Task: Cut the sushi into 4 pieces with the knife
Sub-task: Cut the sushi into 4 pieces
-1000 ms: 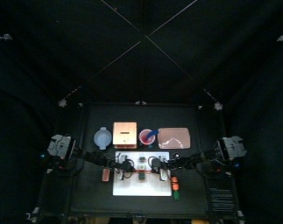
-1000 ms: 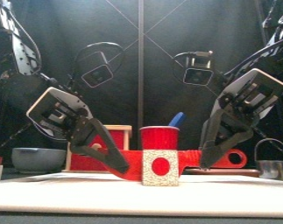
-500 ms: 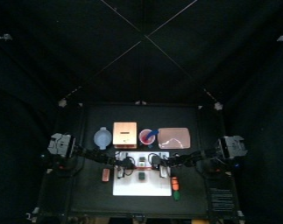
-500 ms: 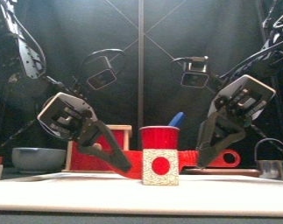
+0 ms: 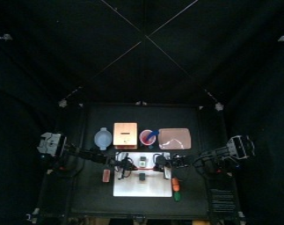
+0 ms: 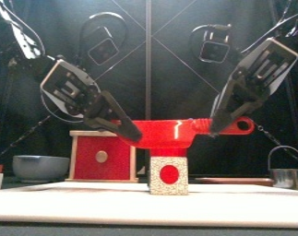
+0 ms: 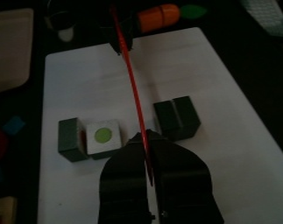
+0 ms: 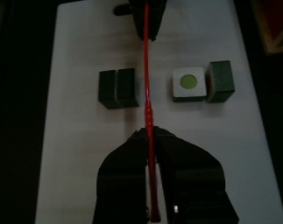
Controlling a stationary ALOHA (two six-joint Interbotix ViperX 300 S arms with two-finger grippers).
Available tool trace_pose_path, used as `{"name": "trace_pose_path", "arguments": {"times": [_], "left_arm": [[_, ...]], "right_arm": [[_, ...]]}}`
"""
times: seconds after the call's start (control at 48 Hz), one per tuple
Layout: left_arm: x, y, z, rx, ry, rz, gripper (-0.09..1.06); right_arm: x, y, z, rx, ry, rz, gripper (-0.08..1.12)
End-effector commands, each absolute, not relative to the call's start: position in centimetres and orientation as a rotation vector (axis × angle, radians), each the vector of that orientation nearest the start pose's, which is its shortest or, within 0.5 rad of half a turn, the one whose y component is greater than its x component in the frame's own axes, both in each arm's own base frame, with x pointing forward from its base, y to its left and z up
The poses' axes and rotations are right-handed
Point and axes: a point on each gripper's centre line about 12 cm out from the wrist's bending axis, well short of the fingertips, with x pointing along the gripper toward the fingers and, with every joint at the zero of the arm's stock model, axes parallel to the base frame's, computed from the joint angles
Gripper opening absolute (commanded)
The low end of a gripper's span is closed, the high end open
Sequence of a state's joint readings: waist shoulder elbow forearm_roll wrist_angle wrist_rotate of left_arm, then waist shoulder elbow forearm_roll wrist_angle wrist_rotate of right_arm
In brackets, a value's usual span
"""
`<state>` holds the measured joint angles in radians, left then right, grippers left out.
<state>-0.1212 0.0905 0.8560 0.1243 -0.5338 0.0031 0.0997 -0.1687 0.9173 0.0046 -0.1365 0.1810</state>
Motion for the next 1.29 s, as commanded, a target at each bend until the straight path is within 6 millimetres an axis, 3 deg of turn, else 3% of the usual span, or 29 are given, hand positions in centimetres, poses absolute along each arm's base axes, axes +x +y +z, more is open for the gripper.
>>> {"name": "trace_pose_path", "arguments": {"times": [0.021, 0.146, 0.667, 1.292], "left_arm": [[37.2, -6.7, 14.9, 0.125, 0.337, -0.239, 0.22], [37.0, -7.8, 14.4, 0.121, 0.348, -0.264, 0.22], [36.9, -8.3, 12.3, 0.075, 0.408, -0.24, 0.22], [36.6, -9.1, 12.2, 0.081, 0.412, -0.26, 0.22]], "right_arm": [[32.8, 3.6, 17.9, 0.158, 0.548, 0.054, 0.12], [33.0, 4.2, 17.5, 0.161, 0.549, 0.068, 0.12], [34.0, 4.4, 14.5, 0.17, 0.621, 0.053, 0.12], [34.4, 5.5, 15.7, 0.162, 0.587, 0.086, 0.12]]}}
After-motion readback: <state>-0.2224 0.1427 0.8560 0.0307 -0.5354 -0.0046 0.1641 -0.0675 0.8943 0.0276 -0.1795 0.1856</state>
